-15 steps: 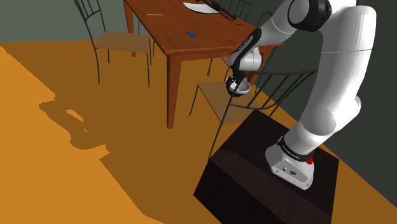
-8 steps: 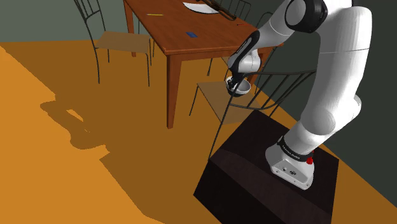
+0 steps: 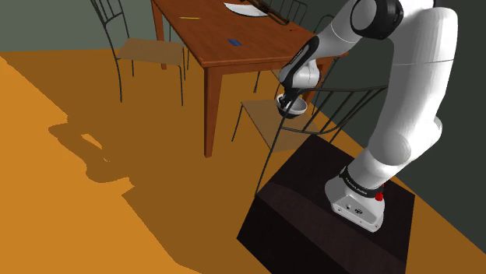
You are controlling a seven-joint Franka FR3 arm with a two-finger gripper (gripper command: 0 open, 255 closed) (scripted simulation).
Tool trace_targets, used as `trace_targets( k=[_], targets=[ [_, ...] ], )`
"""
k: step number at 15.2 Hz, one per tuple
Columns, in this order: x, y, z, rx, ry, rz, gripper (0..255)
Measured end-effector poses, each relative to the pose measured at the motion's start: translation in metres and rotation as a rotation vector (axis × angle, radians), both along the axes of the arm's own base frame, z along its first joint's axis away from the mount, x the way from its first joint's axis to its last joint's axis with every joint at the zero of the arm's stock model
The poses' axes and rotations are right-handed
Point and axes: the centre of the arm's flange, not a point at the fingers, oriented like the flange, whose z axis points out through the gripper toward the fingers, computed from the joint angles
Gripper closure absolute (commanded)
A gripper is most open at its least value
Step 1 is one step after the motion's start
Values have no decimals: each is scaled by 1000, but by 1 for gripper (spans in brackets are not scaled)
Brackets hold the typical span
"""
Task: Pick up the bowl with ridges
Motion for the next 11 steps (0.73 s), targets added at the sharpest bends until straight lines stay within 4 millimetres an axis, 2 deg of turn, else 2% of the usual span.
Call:
trace_targets(
  k=[11],
  targets=[
    [0,1,57,0,0,0,255]
  ],
)
